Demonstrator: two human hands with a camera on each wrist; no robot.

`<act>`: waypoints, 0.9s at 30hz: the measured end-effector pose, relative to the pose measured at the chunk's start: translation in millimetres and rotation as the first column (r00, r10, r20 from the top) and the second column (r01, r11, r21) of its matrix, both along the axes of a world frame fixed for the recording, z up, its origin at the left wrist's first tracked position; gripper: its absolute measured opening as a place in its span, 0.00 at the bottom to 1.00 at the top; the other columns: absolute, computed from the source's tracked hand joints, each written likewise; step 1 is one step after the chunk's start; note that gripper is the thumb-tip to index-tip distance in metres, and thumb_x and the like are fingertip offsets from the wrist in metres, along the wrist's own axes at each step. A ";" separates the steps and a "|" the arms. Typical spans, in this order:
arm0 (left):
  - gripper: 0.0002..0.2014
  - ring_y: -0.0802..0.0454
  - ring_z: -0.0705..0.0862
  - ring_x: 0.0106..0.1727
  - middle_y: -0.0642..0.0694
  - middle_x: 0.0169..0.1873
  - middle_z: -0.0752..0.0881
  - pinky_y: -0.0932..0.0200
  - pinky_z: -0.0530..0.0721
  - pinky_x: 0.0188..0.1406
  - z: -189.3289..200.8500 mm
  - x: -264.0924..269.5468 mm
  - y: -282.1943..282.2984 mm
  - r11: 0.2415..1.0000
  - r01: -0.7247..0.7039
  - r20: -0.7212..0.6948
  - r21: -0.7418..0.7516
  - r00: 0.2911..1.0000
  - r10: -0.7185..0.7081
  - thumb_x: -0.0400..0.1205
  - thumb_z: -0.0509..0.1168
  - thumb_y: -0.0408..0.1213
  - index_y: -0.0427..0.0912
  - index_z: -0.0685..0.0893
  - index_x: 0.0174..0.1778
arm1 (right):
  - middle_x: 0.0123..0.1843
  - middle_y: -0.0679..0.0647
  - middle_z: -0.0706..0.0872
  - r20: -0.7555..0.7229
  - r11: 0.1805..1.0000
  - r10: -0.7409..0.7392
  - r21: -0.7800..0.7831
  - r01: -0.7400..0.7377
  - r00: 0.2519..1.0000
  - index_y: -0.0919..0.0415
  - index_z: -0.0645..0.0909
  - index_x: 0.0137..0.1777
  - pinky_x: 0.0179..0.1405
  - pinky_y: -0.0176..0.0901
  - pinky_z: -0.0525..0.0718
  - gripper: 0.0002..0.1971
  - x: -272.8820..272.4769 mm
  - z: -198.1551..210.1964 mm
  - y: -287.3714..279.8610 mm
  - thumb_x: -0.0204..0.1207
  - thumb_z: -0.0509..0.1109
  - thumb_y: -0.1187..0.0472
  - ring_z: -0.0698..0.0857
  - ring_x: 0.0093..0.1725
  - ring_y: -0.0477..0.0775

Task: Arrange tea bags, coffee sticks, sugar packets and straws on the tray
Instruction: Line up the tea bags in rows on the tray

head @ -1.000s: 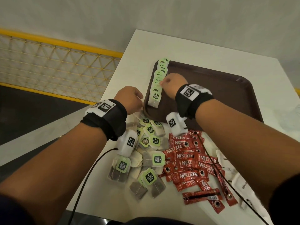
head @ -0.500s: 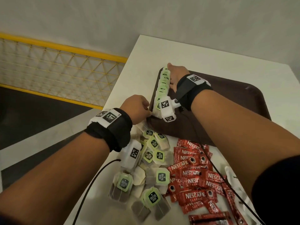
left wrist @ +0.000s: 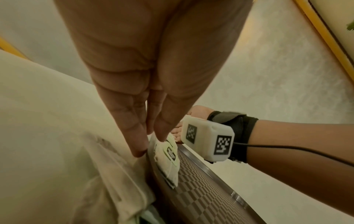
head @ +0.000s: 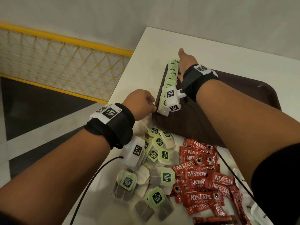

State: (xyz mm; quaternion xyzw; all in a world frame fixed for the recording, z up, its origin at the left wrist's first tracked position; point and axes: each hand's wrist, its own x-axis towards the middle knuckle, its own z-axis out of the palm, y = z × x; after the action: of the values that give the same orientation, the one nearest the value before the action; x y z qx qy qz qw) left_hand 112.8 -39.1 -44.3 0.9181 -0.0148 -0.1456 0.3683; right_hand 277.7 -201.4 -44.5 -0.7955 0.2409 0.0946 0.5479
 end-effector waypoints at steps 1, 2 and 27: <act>0.13 0.46 0.87 0.54 0.44 0.54 0.89 0.50 0.84 0.62 -0.2 0.1 0.5 1.000 -0.002 -0.002 -0.004 1.000 0.002 0.80 0.70 0.34 0.39 0.86 0.60 | 0.61 0.60 0.85 0.006 1.000 -0.002 -0.005 0.002 1.000 0.61 0.77 0.56 0.68 0.56 0.79 0.29 -2.5 1.8 -0.4 0.82 0.51 0.34 0.84 0.61 0.62; 0.12 0.46 0.87 0.54 0.43 0.54 0.89 0.49 0.84 0.62 -0.6 0.3 1.5 1.000 -0.007 -0.006 -0.012 1.000 0.007 0.81 0.69 0.34 0.39 0.86 0.60 | 0.61 0.60 0.85 0.013 1.000 -0.006 -0.008 0.007 1.000 0.62 0.77 0.57 0.68 0.56 0.78 0.29 -5.9 4.8 -1.2 0.82 0.51 0.35 0.83 0.62 0.62; 0.15 0.56 0.83 0.48 0.52 0.55 0.85 0.59 0.78 0.44 20.0 -110.5 59.6 0.986 0.091 0.006 0.142 0.996 -0.093 0.84 0.65 0.52 0.47 0.84 0.60 | 0.51 0.44 0.85 -0.288 0.217 0.854 -0.561 -0.799 0.434 0.50 0.83 0.58 0.53 0.42 0.83 0.14 -242.0 55.3 -12.6 0.78 0.69 0.45 0.82 0.50 0.43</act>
State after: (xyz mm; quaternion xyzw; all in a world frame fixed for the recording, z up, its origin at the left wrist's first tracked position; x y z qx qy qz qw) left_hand 2.3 20.5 -24.3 0.9413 -0.0492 -0.1571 0.2948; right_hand 35.8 -214.0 10.8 -0.9332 -0.2255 0.2517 0.1224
